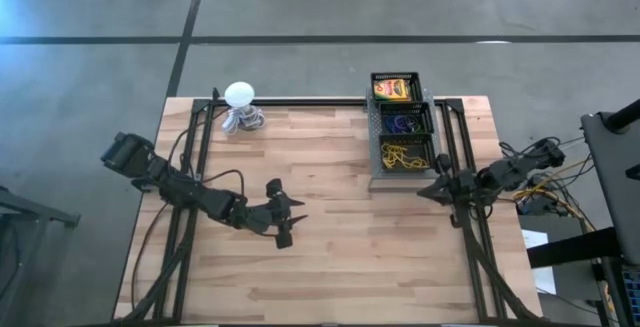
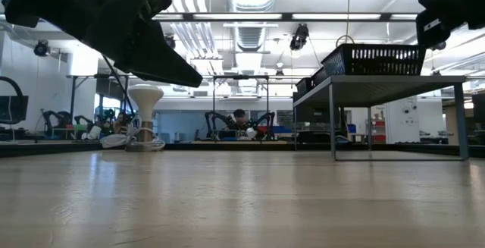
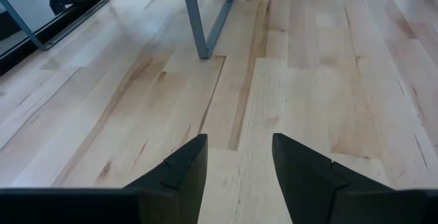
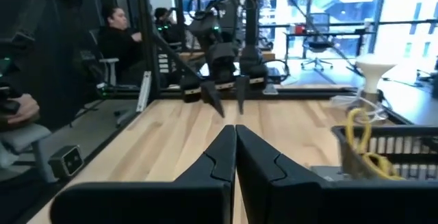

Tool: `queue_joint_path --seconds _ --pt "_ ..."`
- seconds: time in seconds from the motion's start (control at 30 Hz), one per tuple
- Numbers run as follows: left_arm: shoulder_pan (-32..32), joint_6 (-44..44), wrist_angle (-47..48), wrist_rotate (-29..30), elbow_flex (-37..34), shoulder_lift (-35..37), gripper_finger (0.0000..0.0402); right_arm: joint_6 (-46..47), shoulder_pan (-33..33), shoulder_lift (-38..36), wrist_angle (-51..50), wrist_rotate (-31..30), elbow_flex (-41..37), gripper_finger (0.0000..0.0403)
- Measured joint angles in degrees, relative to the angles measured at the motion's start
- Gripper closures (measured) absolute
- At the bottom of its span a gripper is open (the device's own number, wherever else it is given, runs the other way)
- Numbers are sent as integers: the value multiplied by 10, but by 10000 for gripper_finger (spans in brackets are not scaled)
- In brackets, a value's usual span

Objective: Pick & Place Office Desk Supplies
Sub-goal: Adjust the shelf

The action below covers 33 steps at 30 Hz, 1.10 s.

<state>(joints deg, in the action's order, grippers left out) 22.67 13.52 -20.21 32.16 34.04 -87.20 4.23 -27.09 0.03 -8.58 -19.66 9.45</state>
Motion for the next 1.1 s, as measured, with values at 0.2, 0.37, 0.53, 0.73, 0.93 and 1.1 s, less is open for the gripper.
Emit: queue_joint_path --seconds 0.2,0.37,0.53,0.73,0.93,1.1 --pt "-4 0 -2 0 0 0 233 2 0 0 47 13 -30 394" --pt "-4 -2 -2 0 0 0 233 5 0 0 87 36 -54 394" --pt "-4 -2 -2 0 0 0 233 7 3 0 96 36 -63 394" --pt "-4 -2 -3 0 0 0 233 -6 3 0 98 18 -28 394" --pt "-5 -1 -7 0 0 0 233 10 3 49 64 -34 30 394" --pt "-5 0 -8 0 0 0 233 67 2 184 -6 -49 113 394"
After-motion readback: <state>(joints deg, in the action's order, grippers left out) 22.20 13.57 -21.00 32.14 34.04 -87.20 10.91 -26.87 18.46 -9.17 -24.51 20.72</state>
